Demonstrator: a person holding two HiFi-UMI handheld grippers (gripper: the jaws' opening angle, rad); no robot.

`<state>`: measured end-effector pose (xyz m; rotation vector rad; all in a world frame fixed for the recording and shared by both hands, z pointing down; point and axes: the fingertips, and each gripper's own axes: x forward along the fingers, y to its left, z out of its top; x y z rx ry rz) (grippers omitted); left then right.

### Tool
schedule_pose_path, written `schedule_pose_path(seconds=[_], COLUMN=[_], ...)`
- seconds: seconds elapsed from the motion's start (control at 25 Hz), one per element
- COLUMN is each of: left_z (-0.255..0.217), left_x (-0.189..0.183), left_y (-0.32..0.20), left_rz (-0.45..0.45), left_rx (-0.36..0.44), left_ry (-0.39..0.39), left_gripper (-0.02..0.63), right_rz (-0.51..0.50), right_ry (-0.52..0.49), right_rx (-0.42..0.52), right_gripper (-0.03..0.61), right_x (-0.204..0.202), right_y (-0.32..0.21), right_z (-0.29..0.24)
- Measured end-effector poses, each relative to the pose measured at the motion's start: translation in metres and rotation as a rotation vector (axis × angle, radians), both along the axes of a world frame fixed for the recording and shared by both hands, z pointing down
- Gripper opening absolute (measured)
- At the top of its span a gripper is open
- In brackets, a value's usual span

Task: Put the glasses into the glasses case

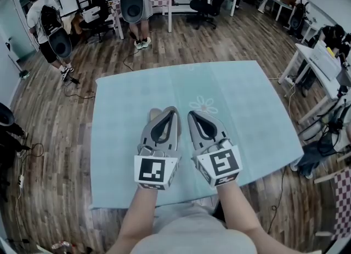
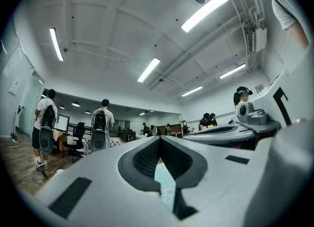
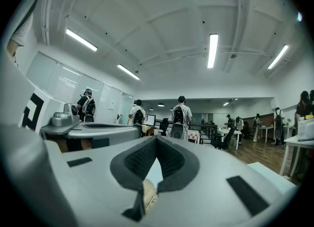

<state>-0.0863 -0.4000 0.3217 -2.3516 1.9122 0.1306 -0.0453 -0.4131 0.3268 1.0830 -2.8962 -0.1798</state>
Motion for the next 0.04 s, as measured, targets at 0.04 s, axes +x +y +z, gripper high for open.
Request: schedule_pose_path(seconds=[0.04], left_z=[-0.0001], left_x=[-0.0002], left_y=[-0.0001], left_rz=[0.001], left_rx=[0.000], left_ry=[0.001], left_gripper=[0.008], right_rz=[-0.002], right_ry=[0.001], right_rx=[0.002], right_gripper=[0.003], right_x=[-0.0009], right_y=[0.0002], right_z=[-0.0002])
